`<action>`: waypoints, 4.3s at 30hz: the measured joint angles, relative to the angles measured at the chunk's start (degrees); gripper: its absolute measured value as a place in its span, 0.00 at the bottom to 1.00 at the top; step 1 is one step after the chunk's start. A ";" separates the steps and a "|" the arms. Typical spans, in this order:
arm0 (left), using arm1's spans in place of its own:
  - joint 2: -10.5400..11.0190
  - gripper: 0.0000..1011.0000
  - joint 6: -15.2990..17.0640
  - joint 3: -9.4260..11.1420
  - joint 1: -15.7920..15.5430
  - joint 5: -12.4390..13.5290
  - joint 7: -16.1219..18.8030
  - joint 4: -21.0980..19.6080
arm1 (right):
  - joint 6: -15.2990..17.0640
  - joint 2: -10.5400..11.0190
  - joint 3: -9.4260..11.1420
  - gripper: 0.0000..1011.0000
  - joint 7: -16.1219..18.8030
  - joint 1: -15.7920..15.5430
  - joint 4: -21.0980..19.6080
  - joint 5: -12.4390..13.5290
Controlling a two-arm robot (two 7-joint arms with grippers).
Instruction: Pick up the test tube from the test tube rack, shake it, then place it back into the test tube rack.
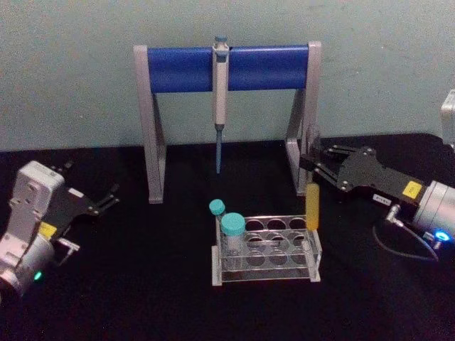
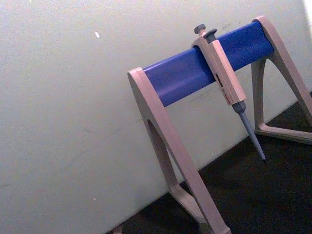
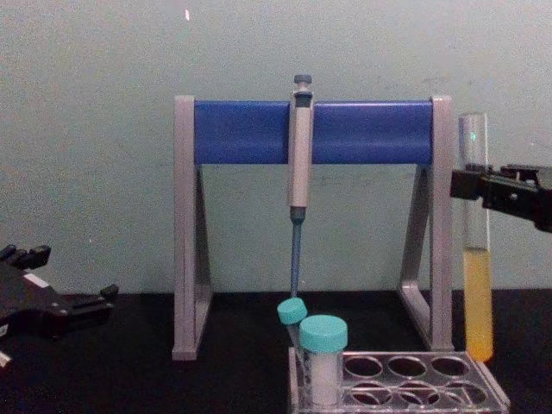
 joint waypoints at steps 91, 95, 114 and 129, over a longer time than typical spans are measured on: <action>0.00 0.99 0.00 0.00 0.00 0.00 0.00 0.00 | -12.83 -10.72 -2.76 0.23 9.35 5.10 17.02 -2.44; 0.00 0.99 0.00 0.00 0.00 0.00 0.00 0.00 | -12.58 -11.04 -3.22 0.23 9.65 5.57 17.86 -2.67; 0.00 0.99 0.00 0.00 0.00 0.00 0.00 0.00 | -11.07 -11.98 -4.70 0.23 9.60 7.14 21.01 -4.09; 0.00 0.99 0.00 0.00 0.00 0.00 0.00 0.00 | -9.63 -12.40 -5.58 0.23 9.53 8.05 22.73 -4.85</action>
